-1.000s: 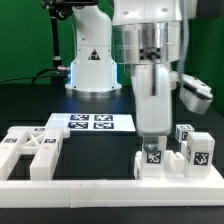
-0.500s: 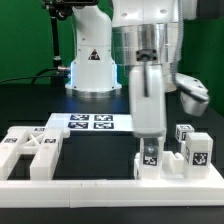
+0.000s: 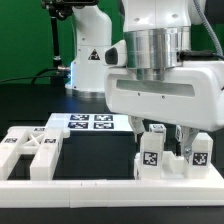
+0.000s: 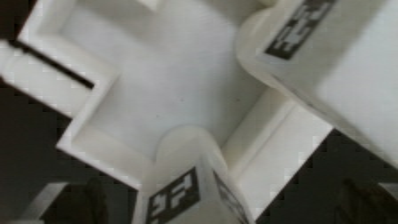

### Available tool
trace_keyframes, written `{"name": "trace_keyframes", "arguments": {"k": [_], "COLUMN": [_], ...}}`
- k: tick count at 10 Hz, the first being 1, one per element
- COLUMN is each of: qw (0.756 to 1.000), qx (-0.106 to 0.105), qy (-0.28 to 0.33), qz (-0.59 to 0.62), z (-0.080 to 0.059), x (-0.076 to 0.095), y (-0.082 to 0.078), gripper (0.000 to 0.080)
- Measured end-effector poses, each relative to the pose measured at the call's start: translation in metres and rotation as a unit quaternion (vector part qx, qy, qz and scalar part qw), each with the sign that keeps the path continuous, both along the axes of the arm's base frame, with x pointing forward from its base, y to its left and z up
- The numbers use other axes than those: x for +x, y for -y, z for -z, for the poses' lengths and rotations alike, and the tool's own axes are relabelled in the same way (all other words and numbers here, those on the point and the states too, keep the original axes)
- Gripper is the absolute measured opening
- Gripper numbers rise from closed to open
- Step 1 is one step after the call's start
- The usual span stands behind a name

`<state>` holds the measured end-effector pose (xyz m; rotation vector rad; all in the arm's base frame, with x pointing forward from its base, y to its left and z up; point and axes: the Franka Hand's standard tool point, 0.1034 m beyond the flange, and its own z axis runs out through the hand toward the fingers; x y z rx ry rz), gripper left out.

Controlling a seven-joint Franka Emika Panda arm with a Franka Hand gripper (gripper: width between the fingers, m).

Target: Assemble chair

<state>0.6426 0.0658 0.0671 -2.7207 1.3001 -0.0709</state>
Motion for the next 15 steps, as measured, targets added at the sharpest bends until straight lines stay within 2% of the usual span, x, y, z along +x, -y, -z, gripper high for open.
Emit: {"name": "trace_keyframes", "arguments": {"k": [1,2,3,5,7,9,10,11,12,13,15], "qw": [0.999,0.979,0.975,0.982,0.995,0.999,0.996,0.971,0.95,0.917,0.895], "qx": [-0.005,-0.042,-0.05,-0.047,-0.038,-0.032,-0.023,-0.007,0.009,0.025,0.023], "qy": [0.004,0.011,0.015,0.013,0.007,0.003,-0.003,-0.014,-0.018,-0.02,-0.031], "qz": [-0.042,-0.198,-0.216,-0.181,-0.093,-0.028,0.092,0.239,0.313,0.397,0.444], "z": [0.0,0.001,0.0,0.001,0.001,0.001,0.0,-0.001,0.0,0.001,0.001], "x": [0.0,0.001,0.003,0.003,0.002,0.002,0.003,0.003,0.005,0.005,0.001], "y": [0.002,0.01,0.008,0.009,0.009,0.008,0.007,0.006,0.007,0.009,0.012], "gripper": [0.0648,0.0648,0.0648,0.0623,0.0285,0.0287,0.0287,0.0287,0.0287,0.0287,0.0289]}}
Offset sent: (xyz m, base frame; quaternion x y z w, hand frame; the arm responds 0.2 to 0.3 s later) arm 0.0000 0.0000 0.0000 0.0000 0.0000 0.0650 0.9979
